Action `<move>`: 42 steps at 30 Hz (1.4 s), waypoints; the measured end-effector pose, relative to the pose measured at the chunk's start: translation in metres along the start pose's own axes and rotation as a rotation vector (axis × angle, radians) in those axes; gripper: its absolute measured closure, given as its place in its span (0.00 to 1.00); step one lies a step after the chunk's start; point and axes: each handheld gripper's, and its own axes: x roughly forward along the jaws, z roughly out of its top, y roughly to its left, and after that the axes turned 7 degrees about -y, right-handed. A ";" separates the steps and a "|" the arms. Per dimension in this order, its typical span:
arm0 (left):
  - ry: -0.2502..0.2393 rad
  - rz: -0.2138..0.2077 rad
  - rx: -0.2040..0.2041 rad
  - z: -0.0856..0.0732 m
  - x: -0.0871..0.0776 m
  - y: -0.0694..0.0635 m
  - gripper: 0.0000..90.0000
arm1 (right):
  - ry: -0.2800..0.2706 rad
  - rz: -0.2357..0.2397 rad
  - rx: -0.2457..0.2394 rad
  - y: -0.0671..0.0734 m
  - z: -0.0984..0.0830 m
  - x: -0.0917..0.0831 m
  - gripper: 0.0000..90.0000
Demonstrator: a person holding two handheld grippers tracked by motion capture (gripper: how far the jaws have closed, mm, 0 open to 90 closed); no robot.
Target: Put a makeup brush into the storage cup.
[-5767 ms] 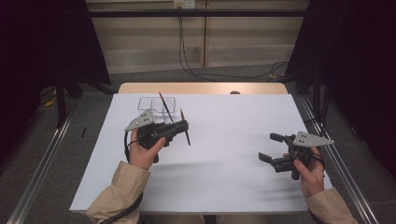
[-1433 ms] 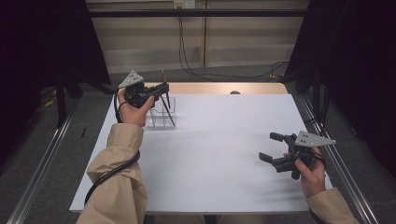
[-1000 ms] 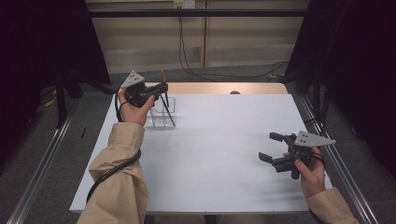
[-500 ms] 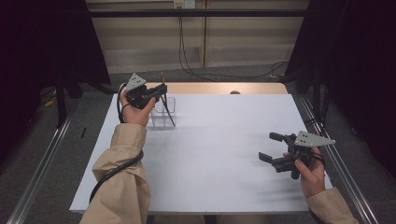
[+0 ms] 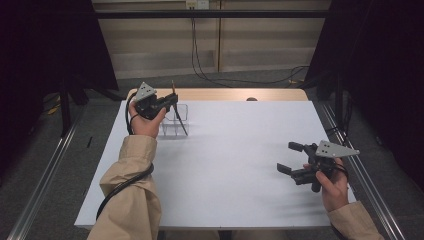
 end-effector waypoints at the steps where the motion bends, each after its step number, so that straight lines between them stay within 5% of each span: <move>1: 0.000 -0.001 -0.004 -0.001 0.000 0.000 0.92 | 0.000 0.000 0.000 0.000 0.000 0.000 0.06; 42: 0.013 0.012 -0.018 -0.017 0.001 0.000 0.92 | -0.001 0.004 -0.003 0.000 0.000 0.000 0.06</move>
